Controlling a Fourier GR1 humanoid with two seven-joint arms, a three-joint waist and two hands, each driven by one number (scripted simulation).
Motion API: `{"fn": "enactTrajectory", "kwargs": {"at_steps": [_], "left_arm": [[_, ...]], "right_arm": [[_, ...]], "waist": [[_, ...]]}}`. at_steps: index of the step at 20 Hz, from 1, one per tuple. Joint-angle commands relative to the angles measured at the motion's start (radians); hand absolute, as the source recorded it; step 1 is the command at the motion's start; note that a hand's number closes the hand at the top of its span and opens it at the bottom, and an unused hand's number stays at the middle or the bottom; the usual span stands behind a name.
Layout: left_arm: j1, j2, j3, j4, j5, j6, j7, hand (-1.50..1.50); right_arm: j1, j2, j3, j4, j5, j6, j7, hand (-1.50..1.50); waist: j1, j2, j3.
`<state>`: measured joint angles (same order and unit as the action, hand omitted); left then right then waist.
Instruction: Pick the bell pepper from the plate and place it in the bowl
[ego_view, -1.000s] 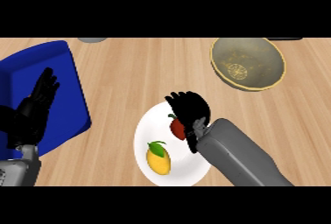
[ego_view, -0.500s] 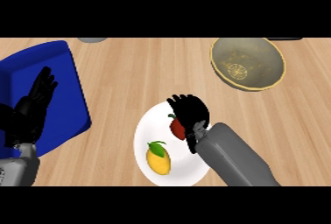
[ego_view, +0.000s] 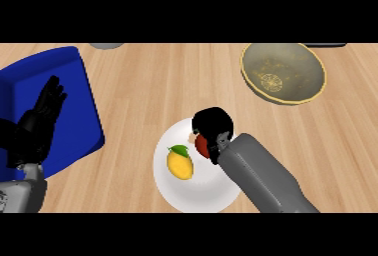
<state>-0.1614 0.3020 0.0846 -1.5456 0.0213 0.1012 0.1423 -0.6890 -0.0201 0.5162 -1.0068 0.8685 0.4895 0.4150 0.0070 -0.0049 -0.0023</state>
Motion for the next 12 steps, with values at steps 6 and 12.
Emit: {"fn": "enactTrajectory", "kwargs": {"at_steps": [6, 12], "left_arm": [[0.025, -0.032, -0.008, -0.045, -0.036, 0.006, 0.011, 0.00], [0.004, -0.027, 0.011, -0.039, -0.031, -0.015, 0.045, 0.00]], "right_arm": [[0.006, -0.001, 0.007, 0.064, -0.003, -0.057, -0.121, 1.50], [0.001, 0.002, -0.017, 0.068, 0.038, -0.172, -0.192, 1.50]], "waist": [[-0.002, 0.005, 0.002], [-0.002, 0.005, 0.003]]}}
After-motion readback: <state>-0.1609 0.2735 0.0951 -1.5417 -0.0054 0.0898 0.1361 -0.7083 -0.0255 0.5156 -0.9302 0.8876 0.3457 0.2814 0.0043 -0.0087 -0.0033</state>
